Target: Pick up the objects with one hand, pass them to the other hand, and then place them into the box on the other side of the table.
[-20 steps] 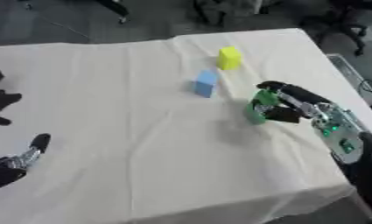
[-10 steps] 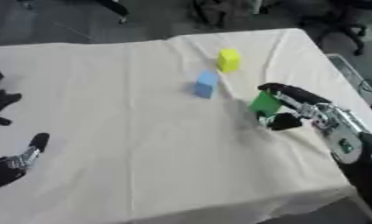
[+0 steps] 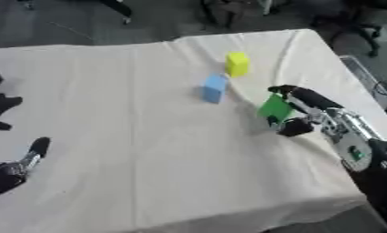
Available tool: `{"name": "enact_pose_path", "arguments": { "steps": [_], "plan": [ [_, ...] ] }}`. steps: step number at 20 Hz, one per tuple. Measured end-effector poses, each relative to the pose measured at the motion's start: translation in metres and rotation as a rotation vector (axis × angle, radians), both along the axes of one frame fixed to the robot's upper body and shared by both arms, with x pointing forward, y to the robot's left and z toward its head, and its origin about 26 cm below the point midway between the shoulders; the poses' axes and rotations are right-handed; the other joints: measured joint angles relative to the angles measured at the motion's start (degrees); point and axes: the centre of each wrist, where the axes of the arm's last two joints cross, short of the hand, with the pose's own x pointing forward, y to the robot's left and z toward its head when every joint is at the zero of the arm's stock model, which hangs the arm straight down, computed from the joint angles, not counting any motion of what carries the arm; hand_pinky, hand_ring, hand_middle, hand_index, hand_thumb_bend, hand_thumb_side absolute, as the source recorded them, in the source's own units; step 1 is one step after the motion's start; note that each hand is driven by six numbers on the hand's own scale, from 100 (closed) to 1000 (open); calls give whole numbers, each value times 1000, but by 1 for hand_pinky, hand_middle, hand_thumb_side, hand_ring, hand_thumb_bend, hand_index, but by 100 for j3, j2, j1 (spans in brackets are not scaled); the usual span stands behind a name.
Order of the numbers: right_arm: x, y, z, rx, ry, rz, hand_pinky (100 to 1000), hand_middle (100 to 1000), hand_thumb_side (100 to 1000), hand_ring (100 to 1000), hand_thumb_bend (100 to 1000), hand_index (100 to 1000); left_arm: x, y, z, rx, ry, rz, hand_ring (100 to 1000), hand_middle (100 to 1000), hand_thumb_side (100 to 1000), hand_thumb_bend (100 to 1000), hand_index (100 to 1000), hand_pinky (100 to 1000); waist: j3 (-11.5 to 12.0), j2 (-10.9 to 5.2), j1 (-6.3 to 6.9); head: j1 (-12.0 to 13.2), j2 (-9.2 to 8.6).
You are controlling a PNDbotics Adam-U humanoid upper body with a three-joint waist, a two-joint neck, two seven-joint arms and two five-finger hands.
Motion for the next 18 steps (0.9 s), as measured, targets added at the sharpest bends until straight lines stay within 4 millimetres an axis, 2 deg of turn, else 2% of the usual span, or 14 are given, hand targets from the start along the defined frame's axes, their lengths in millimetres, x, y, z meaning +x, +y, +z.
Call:
{"name": "enact_pose_path", "arguments": {
  "steps": [2, 5, 7, 10, 13, 18],
  "plan": [
    [1, 1, 0, -1, -32, 1, 423, 736, 210, 606, 100, 731, 0, 0, 0, -1, 0, 0, 1000, 830, 642, 325, 922, 698, 0, 5, 0, -5, 0],
    [2, 3, 0, 8, -96, -3, 294, 591, 198, 525, 100, 587, 0, 0, 0, -3, 0, 0, 1000, 830, 648, 317, 920, 697, 0, 11, 2, -8, 0],
    [3, 5, 2, 13, -160, -7, 244, 525, 198, 498, 100, 513, 0, 0, 0, -7, 1, 1, 1000, 830, 651, 315, 919, 697, 0, 12, 2, -8, 0],
    [3, 10, 7, 29, -264, -4, 192, 486, 208, 468, 100, 463, 0, 0, 0, -9, 0, 2, 1000, 829, 654, 312, 919, 697, 0, 12, 2, -8, 0],
    [4, 20, 21, 50, -378, 34, 172, 472, 228, 456, 100, 444, 1, 0, -1, -12, 4, 4, 1000, 829, 659, 309, 918, 697, 0, 12, 1, -4, 0],
    [4, 52, 54, 86, -532, 171, 168, 466, 120, 450, 100, 435, 1, 0, -1, -21, 8, -1, 1000, 830, 665, 300, 914, 695, 6, 12, 0, 10, 0]
  ]
}}
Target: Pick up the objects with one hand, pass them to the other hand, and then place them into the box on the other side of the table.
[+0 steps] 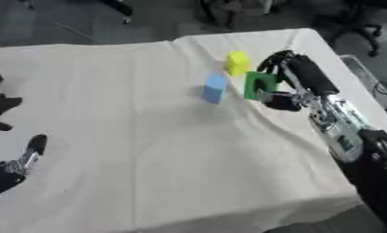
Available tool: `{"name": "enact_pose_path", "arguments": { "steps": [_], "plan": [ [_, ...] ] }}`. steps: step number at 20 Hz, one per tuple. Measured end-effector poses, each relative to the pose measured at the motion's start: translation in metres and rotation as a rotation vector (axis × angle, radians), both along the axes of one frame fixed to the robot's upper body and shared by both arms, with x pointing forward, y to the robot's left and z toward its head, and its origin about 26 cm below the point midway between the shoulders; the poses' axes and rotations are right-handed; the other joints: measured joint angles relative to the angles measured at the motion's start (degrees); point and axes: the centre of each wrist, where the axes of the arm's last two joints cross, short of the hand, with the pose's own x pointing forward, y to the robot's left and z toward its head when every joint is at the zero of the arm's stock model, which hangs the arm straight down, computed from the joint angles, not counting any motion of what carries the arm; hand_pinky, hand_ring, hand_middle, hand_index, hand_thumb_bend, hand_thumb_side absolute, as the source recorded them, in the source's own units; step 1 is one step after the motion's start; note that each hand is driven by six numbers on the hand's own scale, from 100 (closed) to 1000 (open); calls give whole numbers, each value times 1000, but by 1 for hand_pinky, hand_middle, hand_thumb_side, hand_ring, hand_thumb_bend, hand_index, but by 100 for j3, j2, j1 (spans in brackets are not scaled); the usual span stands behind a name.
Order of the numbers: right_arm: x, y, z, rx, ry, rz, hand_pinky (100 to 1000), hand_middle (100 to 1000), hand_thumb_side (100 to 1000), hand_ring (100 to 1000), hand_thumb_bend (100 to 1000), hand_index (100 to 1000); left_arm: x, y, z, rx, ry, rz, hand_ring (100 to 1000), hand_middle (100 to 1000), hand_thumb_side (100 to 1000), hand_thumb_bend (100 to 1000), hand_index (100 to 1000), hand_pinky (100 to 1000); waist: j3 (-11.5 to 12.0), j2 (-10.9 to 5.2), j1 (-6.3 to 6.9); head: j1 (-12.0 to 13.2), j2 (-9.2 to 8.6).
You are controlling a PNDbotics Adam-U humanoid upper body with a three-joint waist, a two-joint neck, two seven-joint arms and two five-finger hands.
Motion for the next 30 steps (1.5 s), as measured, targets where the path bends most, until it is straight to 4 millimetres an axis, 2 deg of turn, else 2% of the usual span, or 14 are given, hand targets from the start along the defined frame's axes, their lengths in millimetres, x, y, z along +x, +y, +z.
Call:
{"name": "enact_pose_path", "arguments": {
  "steps": [1, 2, 3, 4, 5, 11, 17, 24, 30],
  "plan": [
    [0, 8, 8, 1, -27, 38, 168, 465, 108, 450, 100, 435, 0, 0, 0, -4, 1, -2, 1000, 831, 667, 298, 912, 694, 8, 0, 0, 2, 0],
    [-1, 16, 15, 2, -48, 76, 168, 465, 407, 449, 100, 434, 1, 0, 1, -8, 0, -5, 1000, 831, 667, 298, 909, 693, 21, 0, -1, 4, 0],
    [-1, 25, 22, 3, -66, 115, 169, 464, 100, 449, 100, 434, 1, 0, 2, -14, 0, -9, 1000, 833, 673, 290, 909, 693, 29, 0, -1, 5, 0],
    [-2, 34, 28, 5, -82, 157, 169, 465, 158, 449, 100, 433, 1, -1, 3, -19, 1, -14, 1000, 833, 674, 288, 907, 692, 29, 0, 0, 8, 0],
    [-2, 43, 35, 6, -98, 202, 168, 464, 100, 448, 100, 432, 2, 0, 4, -23, 1, -20, 1000, 834, 677, 286, 906, 692, 35, 0, 2, 14, 0],
    [-5, 97, 67, 13, -152, 457, 167, 460, 100, 445, 100, 428, 6, -3, 11, -53, 19, -85, 1000, 841, 702, 266, 897, 688, 77, 0, 5, 75, 0],
    [-10, 138, 86, 19, -168, 651, 166, 459, 100, 444, 100, 426, 8, -5, 16, -78, 58, -174, 1000, 868, 729, 281, 886, 689, 130, 0, 20, 163, 0],
    [-18, 170, 95, 36, -158, 806, 166, 460, 100, 444, 100, 426, 9, -14, 20, -144, 125, -315, 1000, 937, 726, 316, 857, 698, 175, 4, 20, 232, 0],
    [-23, 183, 97, 46, -144, 873, 165, 460, 100, 446, 100, 427, 12, -21, 19, -221, 173, -390, 1000, 960, 765, 361, 844, 702, 187, 8, 18, 248, 0]
  ]
}}
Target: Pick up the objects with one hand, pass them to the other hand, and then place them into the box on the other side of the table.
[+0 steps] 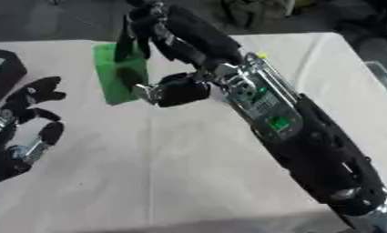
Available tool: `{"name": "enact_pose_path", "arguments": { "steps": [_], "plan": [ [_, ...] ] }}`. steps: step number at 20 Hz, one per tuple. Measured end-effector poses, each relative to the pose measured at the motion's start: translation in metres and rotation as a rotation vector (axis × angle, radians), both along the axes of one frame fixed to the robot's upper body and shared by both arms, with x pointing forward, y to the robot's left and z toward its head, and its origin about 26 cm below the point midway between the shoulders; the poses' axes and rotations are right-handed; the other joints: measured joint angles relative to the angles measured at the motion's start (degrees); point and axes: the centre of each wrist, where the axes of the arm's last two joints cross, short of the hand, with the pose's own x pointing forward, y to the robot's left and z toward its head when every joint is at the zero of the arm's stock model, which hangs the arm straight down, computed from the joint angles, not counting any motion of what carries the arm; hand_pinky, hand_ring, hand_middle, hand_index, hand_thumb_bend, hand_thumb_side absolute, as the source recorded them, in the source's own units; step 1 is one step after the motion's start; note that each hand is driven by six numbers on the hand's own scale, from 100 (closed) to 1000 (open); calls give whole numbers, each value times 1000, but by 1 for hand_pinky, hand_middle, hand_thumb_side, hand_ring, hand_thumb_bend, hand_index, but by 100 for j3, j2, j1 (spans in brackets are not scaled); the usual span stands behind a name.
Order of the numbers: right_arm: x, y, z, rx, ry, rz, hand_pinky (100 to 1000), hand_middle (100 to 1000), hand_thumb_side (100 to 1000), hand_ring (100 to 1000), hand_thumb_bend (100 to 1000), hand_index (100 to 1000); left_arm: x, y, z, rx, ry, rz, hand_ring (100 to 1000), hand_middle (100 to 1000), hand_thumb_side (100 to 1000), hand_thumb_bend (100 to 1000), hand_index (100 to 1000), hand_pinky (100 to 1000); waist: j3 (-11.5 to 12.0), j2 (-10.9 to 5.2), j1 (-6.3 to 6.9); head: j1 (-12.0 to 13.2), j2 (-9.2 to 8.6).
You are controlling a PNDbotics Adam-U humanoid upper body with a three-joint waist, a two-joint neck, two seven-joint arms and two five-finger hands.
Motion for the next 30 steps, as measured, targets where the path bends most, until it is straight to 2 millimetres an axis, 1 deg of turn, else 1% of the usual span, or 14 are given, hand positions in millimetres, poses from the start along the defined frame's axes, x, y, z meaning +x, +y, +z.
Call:
{"name": "enact_pose_path", "arguments": {
  "steps": [6, 8, 10, 12, 15, 18, 22, 24, 25, 30],
  "plan": [
    [-2, 5, -1, -2, 12, 27, 164, 460, 100, 448, 100, 428, 3, -3, -2, -57, 48, 6, 1000, 972, 799, 404, 857, 703, -5, 1, 1, -22, 0],
    [-3, 7, -1, -4, 14, 35, 165, 461, 100, 449, 100, 429, 4, -3, -3, -62, 64, 48, 1000, 964, 787, 397, 867, 698, -7, 1, 2, -43, 0],
    [-3, 8, 0, -6, 14, 41, 165, 461, 100, 450, 100, 429, 5, -5, -2, -55, 79, 98, 1000, 962, 746, 380, 876, 691, -11, 1, 2, -55, 0],
    [-3, 9, 0, -7, 15, 50, 164, 461, 100, 450, 100, 430, 5, -7, -1, -39, 87, 136, 1000, 961, 729, 374, 878, 689, -13, 1, 2, -78, 0],
    [-4, 11, 0, -8, 20, 58, 164, 462, 112, 451, 100, 430, 4, -12, 3, -20, 88, 149, 1000, 966, 761, 386, 875, 692, -14, 1, 2, -105, 0],
    [-4, 13, -1, -7, 26, 71, 163, 462, 137, 452, 100, 430, 3, -17, 7, -17, 88, 129, 1000, 977, 793, 397, 870, 699, -14, 1, 2, -133, 0],
    [-5, 16, -1, -9, 32, 84, 162, 463, 169, 452, 100, 431, 0, -22, 11, -43, 101, 50, 1000, 990, 824, 412, 863, 709, -14, 1, 2, -150, 0],
    [-4, 18, -2, -10, 37, 89, 162, 463, 162, 453, 100, 431, -2, -23, 13, -64, 108, -4, 1000, 993, 827, 419, 861, 710, -14, 1, 3, -158, 0],
    [-4, 18, -3, -12, 39, 90, 162, 463, 184, 453, 100, 431, -3, -23, 14, -75, 110, -29, 1000, 994, 825, 433, 859, 711, -13, 2, 3, -167, 0],
    [-3, 18, -4, -13, 45, 90, 161, 463, 202, 453, 100, 431, -3, -24, 15, -119, 127, -114, 1000, 996, 824, 443, 857, 714, -12, 4, 3, -198, 0]
  ]
}}
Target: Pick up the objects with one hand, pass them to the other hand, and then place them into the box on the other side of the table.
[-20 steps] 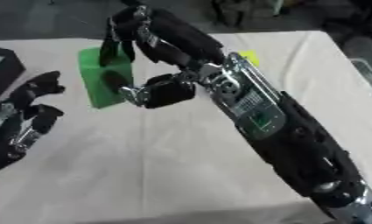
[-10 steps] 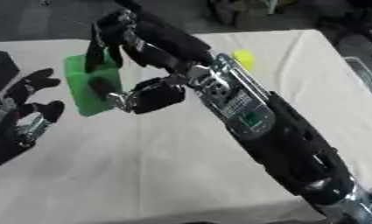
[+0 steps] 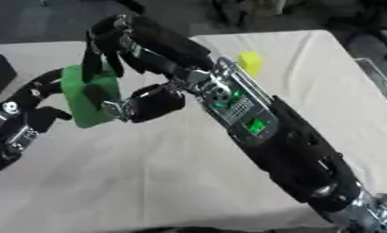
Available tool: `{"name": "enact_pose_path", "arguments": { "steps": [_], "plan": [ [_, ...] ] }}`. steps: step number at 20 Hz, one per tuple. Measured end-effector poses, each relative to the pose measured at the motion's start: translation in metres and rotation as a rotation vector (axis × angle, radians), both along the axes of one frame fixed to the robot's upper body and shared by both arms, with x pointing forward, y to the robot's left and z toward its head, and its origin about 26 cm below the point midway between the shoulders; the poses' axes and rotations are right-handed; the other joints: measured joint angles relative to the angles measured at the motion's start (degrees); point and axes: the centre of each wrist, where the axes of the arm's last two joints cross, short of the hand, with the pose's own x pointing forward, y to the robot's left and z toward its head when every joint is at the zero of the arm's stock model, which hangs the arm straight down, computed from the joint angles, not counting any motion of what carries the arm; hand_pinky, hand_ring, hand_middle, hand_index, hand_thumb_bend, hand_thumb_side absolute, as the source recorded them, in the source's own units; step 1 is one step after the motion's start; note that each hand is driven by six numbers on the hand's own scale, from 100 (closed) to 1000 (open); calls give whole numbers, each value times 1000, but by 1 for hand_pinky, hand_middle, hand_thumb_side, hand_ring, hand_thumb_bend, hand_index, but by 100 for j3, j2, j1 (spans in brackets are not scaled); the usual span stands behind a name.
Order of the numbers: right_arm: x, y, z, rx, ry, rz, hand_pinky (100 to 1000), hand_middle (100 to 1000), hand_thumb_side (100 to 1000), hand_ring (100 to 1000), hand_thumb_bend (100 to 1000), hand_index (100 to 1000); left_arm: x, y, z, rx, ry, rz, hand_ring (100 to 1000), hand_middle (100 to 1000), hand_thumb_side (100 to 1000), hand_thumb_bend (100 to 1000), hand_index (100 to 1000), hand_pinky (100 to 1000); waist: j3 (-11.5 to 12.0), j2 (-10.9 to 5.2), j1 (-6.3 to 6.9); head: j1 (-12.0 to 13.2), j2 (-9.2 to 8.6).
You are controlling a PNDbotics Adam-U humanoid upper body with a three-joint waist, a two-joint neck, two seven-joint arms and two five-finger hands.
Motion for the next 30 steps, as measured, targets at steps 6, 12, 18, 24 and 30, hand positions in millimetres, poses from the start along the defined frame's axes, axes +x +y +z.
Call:
{"name": "enact_pose_path", "arguments": {
  "steps": [6, 12, 18, 24, 30],
  "plan": [
    [0, 1, -1, -3, 3, 7, 161, 463, 213, 454, 100, 431, 0, 0, 0, -20, 11, -23, 1000, 997, 831, 435, 854, 715, 0, 1, 0, -2, 0],
    [-1, 3, -2, 1, 10, 19, 160, 463, 224, 454, 100, 431, 2, -1, -2, -18, 27, -6, 1000, 999, 842, 432, 855, 724, 0, 1, 0, -2, 0],
    [-1, 5, -1, 0, 14, 34, 159, 462, 228, 454, 100, 431, 5, -5, -2, -4, 34, 22, 1000, 1000, 854, 443, 853, 730, 1, 1, -2, -2, 0],
    [-2, 8, -1, -3, 16, 47, 157, 463, 258, 454, 100, 431, 2, -11, -3, -7, 39, -41, 1000, 1000, 836, 456, 851, 734, 3, 19, -2, -2, 0],
    [-5, 8, 0, 13, 27, 69, 150, 461, 317, 451, 100, 428, 0, -12, -2, -44, 44, -145, 1000, 1000, 807, 465, 845, 738, 7, 24, -3, -7, 0]
  ]
}}
